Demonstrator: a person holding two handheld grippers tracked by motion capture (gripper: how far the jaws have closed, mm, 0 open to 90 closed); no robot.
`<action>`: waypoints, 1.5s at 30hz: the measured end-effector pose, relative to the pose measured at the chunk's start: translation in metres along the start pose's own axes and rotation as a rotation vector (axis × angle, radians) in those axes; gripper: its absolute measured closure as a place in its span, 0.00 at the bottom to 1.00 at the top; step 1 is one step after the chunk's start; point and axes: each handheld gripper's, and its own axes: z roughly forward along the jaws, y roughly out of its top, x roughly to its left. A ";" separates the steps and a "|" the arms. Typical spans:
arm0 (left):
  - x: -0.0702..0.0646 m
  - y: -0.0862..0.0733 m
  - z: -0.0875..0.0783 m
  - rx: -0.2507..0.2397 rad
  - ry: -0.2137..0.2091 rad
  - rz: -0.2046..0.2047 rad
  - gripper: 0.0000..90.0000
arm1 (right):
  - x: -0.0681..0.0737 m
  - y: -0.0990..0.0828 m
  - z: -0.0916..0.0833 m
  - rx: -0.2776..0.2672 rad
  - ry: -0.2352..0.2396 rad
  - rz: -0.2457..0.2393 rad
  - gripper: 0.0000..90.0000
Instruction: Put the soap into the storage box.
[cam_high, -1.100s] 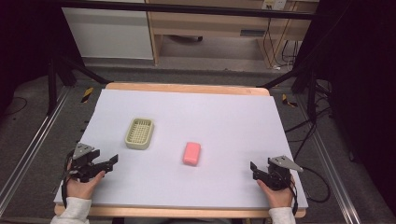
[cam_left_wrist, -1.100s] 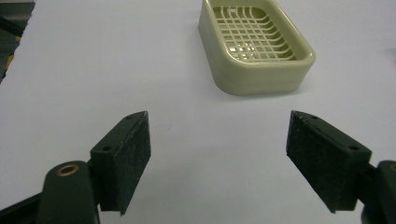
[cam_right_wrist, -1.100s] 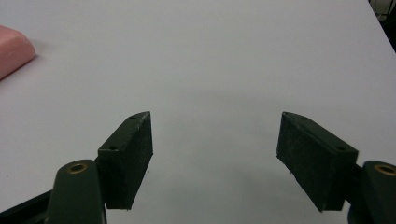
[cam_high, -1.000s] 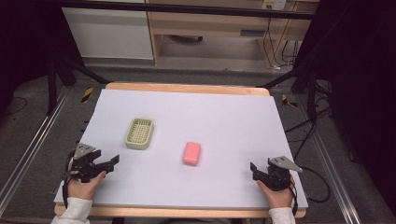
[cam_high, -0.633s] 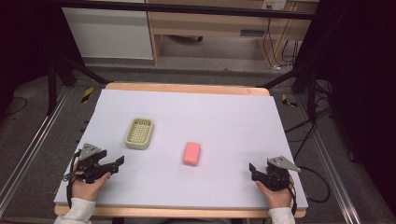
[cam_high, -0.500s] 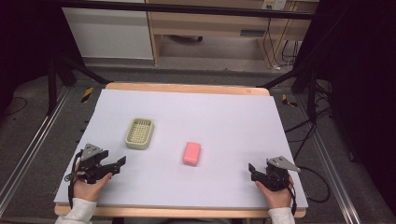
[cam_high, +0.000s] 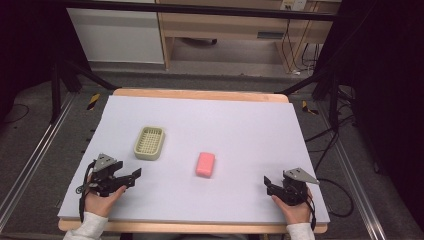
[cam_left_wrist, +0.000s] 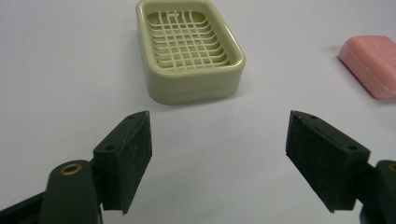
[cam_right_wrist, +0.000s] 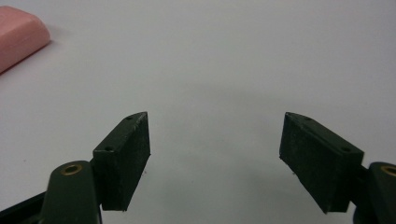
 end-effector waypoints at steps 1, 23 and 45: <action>-0.001 0.001 0.000 0.002 -0.002 0.005 0.25 | 0.000 0.000 0.000 -0.001 0.002 -0.001 0.27; -0.030 0.014 0.000 -0.041 -0.030 0.066 0.25 | 0.001 0.001 0.001 -0.003 0.005 -0.007 0.27; -0.049 0.025 0.010 -0.043 -0.050 0.096 0.28 | 0.002 0.002 0.001 -0.004 -0.007 -0.016 0.27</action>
